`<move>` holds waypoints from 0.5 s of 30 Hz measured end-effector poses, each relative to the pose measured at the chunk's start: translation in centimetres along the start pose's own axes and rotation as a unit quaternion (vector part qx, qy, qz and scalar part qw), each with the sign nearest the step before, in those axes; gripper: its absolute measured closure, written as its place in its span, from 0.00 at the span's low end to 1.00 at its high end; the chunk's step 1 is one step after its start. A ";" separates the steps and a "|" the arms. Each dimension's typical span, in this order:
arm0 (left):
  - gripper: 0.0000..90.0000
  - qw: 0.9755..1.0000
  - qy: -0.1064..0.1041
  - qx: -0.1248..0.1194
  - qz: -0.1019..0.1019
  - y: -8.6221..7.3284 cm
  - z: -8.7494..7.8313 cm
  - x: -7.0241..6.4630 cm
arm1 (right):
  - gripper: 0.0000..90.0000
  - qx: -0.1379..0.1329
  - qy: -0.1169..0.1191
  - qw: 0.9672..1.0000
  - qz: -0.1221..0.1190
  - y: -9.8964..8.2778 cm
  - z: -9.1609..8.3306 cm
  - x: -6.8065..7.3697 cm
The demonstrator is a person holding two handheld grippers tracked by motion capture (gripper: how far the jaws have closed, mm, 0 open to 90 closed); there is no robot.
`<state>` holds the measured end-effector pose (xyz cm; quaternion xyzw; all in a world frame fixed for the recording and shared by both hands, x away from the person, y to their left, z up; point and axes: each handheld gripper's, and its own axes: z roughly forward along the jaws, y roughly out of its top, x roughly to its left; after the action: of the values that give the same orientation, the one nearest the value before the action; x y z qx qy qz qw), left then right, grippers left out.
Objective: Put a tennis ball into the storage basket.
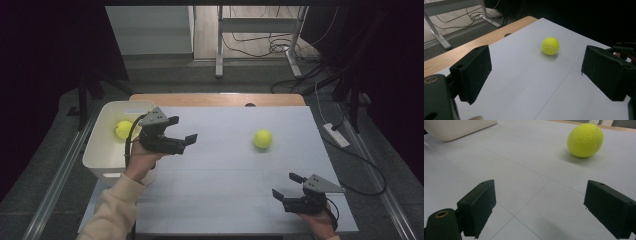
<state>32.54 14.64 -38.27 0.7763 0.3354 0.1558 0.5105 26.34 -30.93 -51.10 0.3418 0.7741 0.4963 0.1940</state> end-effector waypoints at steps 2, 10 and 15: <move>0.11 1.000 -0.001 0.001 0.001 0.0 0.2 -0.1 | 0.11 0.000 0.000 1.000 0.000 0.0 0.0 0.0; 0.11 1.000 -0.005 0.010 0.008 0.0 1.7 -0.9 | 0.11 -0.004 0.006 1.000 0.003 0.1 0.4 -0.2; 0.11 1.000 -0.011 0.016 0.012 0.2 2.6 -1.2 | 0.11 -0.003 0.009 1.000 0.000 0.2 0.7 0.0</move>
<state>33.27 12.01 -39.12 0.7898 0.3228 0.1483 0.5001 26.86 -30.47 -51.16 0.3369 0.7741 0.5018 0.1880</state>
